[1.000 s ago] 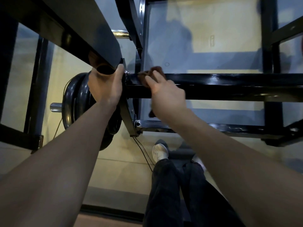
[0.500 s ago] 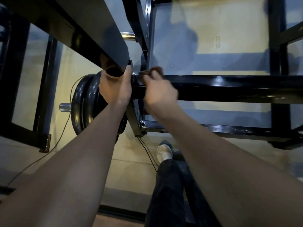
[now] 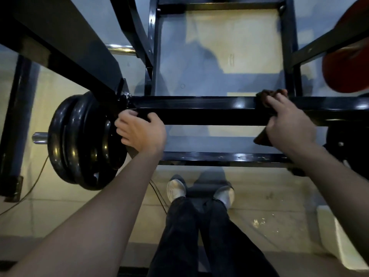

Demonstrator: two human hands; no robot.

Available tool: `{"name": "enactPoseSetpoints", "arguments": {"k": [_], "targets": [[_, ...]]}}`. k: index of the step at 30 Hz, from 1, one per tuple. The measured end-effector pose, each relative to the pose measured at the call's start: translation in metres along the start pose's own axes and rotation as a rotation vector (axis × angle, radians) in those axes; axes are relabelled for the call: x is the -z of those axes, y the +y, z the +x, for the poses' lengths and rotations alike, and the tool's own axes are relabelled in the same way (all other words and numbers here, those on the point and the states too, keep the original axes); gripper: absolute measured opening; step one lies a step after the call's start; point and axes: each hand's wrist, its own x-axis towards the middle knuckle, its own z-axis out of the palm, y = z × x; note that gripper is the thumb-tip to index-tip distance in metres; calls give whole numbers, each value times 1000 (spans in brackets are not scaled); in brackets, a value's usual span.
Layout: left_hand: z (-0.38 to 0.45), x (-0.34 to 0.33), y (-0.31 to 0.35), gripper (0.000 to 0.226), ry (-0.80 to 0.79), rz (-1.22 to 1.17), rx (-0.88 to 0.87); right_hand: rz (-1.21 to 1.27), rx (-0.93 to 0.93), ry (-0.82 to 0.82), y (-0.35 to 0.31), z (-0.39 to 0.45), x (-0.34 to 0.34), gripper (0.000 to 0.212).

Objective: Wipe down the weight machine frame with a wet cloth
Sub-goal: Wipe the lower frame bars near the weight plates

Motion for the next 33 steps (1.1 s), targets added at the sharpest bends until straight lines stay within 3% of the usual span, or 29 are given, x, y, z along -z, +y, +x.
{"name": "enactPoseSetpoints", "arguments": {"k": [3,5,8,11,15,21,26,30,33], "targets": [[-12,-5,0,30,-94,115,-423,9,-84,67,-3,1,-7,56],[-13,-8,5,32,-144,189,-577,53,-129,77,-27,2,-18,54],[-11,-18,16,46,-250,332,-710,86,18,4,-80,1,-34,49],[-13,-21,28,65,-340,496,-697,19,232,-99,-117,-3,-46,52],[-19,-24,41,69,-348,555,-729,-33,320,-93,-68,-2,-36,60],[-50,-44,50,37,-319,224,-843,-10,106,22,66,11,12,58],[-87,-59,60,33,-347,61,-832,49,-126,0,140,21,41,58],[-114,-64,69,32,-547,-84,-785,381,-253,129,145,0,39,52],[-134,-64,77,35,-841,-81,-522,853,-433,200,107,-22,35,51]]}}
